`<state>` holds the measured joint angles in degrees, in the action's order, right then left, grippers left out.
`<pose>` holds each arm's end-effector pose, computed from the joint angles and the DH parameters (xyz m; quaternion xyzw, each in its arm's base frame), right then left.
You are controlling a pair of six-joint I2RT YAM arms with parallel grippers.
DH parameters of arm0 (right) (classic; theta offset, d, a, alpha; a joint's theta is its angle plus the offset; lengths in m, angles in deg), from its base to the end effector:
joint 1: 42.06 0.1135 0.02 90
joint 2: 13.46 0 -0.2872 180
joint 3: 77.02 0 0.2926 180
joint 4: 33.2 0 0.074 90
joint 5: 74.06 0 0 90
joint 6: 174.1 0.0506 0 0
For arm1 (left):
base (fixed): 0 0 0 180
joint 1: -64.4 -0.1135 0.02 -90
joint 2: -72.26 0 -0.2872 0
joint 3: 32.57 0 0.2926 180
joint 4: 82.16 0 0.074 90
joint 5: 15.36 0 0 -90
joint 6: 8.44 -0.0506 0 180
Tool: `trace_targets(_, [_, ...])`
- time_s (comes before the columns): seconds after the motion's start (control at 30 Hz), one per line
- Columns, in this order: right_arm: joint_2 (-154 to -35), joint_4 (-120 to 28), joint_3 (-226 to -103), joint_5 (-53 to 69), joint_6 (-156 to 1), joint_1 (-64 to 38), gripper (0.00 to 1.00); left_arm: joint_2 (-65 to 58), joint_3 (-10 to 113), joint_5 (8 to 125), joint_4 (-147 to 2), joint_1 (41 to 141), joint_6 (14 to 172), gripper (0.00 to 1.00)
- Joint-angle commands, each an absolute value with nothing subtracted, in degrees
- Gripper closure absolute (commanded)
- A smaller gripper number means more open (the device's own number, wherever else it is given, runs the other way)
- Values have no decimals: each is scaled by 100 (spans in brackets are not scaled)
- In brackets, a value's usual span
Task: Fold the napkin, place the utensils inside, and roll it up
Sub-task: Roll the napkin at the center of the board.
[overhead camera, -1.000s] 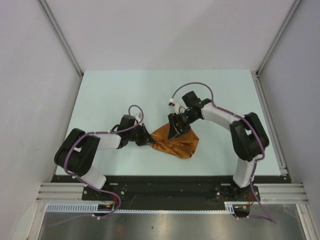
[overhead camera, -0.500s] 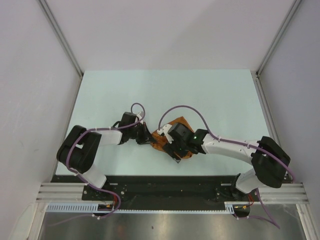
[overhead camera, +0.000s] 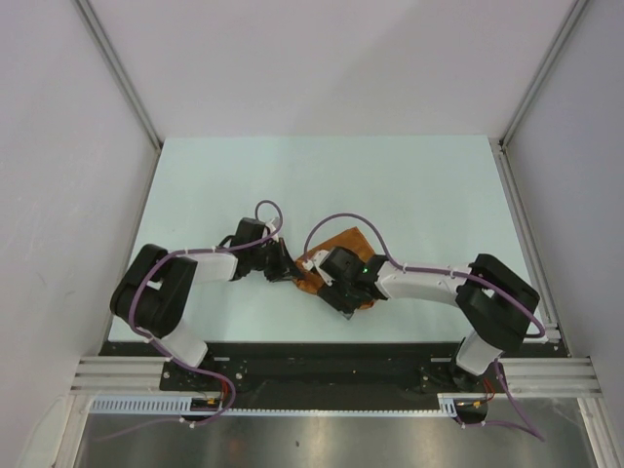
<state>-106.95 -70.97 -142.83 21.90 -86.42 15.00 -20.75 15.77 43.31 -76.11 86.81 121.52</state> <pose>0.1938 0.2894 0.1512 -0.4737 0.8532 0.0525 0.2119 0.2834 -0.1453 0.1039 -0.0487 0.9101 -0.3851 0.1452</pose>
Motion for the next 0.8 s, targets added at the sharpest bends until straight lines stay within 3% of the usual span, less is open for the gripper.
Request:
trace_targets(0.0, [-10890, -7271, -14449, 1912, -8542, 1279, 44, -2090, 1775, 4345, -7517, 8584, 11953, 100])
trace_targets(0.2, [-11110, -7447, -14510, 700, -8559, 840, 70, -1977, 1855, 4222, -7613, 8549, 11953, 96])
trace_targets(0.23, [-11163, -7474, -14528, 489, -8594, 700, 73, -1941, 1863, 4204, -7665, 8532, 11961, 92])
trace_targets(0.33, [-11356, -7579, -14572, -311, -8690, 392, 77, -1766, 1934, 4256, -7710, 8470, 11979, 60])
trace_targets(0.47, [-11654, -7729, -14729, -1364, -8787, 6, 82, -1502, 2039, 4466, -7649, 8382, 11874, 39])
trace_targets(0.57, [-11979, -7869, -14835, -1927, -8814, -276, 84, -1266, 2144, 4861, -7368, 8364, 11585, 33])
trace_targets(0.77, [-12507, -7922, -14967, -2737, -8779, -690, 85, -755, 2110, 5521, -6823, 8391, 11013, 30])
